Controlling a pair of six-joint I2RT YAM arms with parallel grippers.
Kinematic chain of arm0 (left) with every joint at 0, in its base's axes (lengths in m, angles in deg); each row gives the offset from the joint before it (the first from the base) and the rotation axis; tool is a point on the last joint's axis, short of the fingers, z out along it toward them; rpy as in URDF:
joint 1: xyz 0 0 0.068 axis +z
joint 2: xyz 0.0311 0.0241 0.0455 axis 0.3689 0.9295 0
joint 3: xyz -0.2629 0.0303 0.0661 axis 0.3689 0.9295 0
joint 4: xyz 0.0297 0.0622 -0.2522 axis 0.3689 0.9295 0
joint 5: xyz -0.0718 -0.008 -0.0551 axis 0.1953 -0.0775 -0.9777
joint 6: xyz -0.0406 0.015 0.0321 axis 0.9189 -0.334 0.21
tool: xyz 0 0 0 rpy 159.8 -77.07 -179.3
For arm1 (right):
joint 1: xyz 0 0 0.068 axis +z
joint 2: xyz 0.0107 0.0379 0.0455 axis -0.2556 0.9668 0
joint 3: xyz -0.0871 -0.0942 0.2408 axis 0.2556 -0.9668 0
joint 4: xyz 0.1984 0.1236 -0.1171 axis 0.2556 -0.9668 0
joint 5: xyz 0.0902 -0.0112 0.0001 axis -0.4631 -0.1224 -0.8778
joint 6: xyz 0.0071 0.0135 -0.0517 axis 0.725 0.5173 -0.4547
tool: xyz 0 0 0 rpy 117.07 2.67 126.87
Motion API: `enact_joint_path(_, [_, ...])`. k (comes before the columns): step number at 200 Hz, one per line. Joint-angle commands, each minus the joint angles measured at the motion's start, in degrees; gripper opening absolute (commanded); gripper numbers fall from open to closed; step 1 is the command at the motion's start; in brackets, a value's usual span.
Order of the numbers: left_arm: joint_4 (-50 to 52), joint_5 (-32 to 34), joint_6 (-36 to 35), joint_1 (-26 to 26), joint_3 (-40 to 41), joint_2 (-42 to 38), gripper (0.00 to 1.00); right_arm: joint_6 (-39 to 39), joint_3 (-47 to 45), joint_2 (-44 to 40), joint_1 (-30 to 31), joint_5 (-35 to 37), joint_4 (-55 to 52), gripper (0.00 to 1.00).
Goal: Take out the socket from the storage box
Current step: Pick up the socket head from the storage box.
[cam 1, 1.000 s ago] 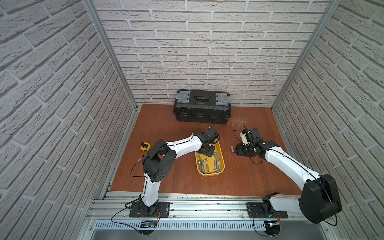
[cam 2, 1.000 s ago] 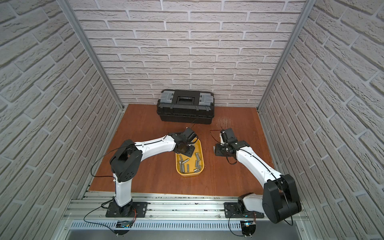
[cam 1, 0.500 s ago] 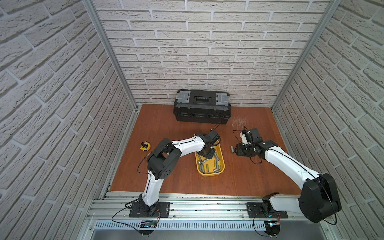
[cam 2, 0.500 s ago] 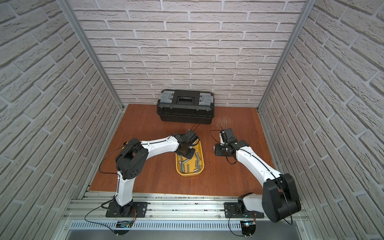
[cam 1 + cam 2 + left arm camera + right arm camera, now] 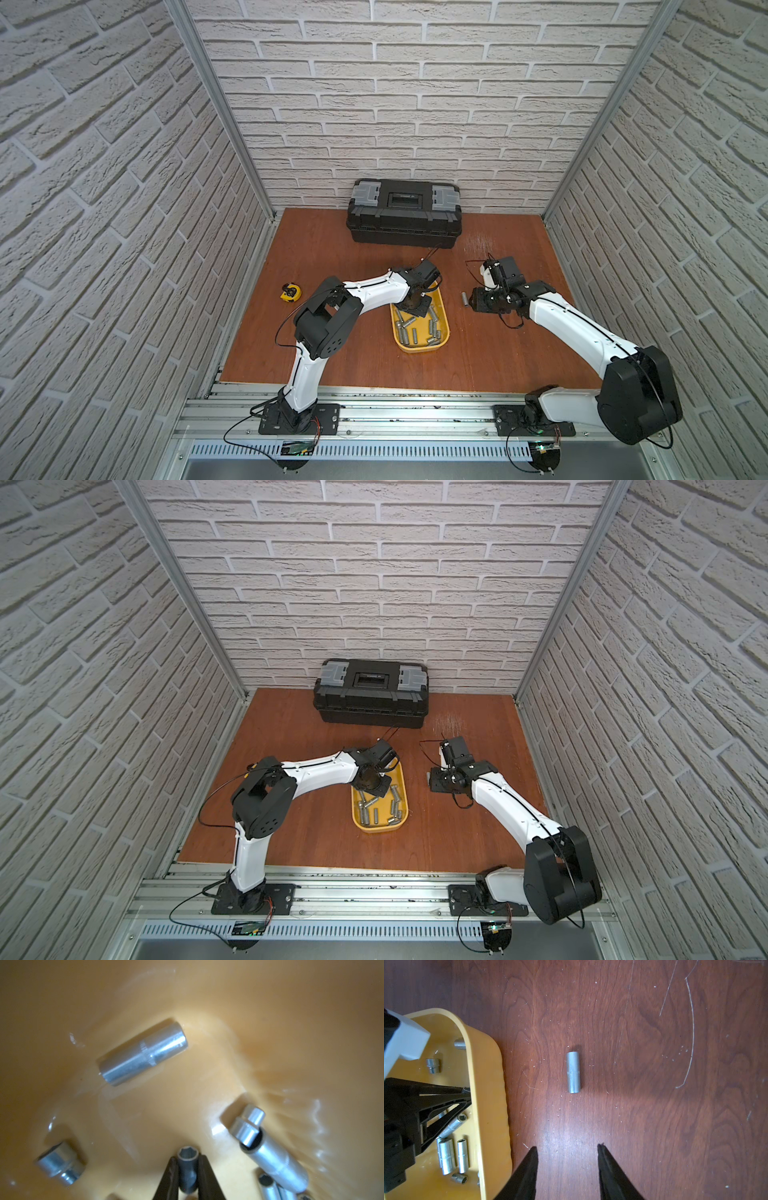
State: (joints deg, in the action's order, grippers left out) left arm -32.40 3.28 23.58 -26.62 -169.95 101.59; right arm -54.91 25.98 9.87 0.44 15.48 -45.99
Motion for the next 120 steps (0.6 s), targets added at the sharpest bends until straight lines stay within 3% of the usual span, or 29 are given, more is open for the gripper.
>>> enact_joint_path(1, [-0.6, 1.3, 1.2, -0.2, 0.3, -3.4, 0.13, 0.5, -0.3, 0.6, 0.4, -0.3, 1.4, 0.48])
enact_joint_path(45, [1.9, 6.1, 0.8, 2.6, -1.0, -12.2, 0.14, 0.3, 0.7, 1.0, 0.4, -0.3, 1.1, 0.48])
enact_joint_path(91, [2.4, 7.0, 1.5, 12.9, 6.4, -23.1, 0.16, 0.6, 0.9, 0.7, 0.5, -0.6, 1.0, 0.48])
enact_joint_path(120, [2.8, 5.4, 1.0, 19.5, 10.4, -25.3, 0.17, 0.7, 0.5, 0.5, 0.6, -0.5, 1.2, 0.48])
